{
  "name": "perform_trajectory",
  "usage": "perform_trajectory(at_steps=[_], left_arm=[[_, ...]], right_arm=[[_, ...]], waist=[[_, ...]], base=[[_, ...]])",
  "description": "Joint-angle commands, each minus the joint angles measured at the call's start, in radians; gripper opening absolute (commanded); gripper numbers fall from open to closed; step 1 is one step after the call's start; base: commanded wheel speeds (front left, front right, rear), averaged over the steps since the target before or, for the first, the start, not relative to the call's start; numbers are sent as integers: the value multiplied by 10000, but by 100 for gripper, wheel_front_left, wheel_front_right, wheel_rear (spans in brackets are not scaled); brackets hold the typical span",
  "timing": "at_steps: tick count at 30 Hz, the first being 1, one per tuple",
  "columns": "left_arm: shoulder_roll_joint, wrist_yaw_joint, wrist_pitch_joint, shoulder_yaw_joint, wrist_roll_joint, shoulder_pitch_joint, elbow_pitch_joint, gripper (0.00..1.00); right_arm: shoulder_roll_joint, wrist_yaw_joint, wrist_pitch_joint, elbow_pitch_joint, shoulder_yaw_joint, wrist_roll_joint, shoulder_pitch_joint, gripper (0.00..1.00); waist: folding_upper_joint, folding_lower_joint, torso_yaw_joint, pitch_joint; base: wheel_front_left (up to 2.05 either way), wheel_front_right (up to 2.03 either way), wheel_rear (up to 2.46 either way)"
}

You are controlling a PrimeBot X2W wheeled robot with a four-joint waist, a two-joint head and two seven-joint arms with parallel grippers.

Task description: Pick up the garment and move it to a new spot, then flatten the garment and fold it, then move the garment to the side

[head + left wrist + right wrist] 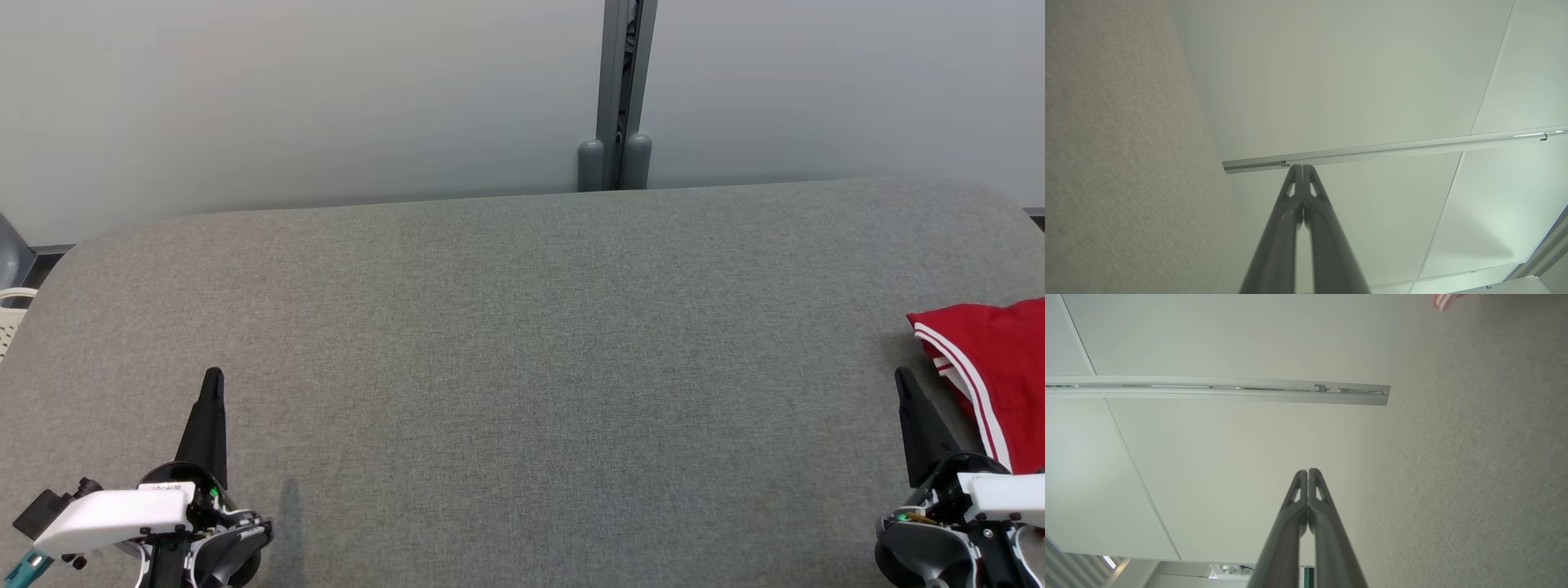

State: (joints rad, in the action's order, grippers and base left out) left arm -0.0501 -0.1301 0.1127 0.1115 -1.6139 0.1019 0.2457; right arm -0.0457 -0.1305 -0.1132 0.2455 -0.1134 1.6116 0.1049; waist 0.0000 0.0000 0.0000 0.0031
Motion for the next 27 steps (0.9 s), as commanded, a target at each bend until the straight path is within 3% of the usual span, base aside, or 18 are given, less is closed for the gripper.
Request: perform_trajectory(at_steps=[1, 27], left_arm=[[-23, -52, 12, 42, -20, 147, 7, 0], [-15, -52, 20, 56, -4, 149, 5, 0]], right_arm=[[-84, -4, -28, 18, -21, 21, 94, 0], [-84, -4, -25, 18, -18, 24, 76, 0]], waist=[[0, 0, 0, 0], [0, 0, 0, 0]], base=[[0, 0, 0], [0, 0, 0]])
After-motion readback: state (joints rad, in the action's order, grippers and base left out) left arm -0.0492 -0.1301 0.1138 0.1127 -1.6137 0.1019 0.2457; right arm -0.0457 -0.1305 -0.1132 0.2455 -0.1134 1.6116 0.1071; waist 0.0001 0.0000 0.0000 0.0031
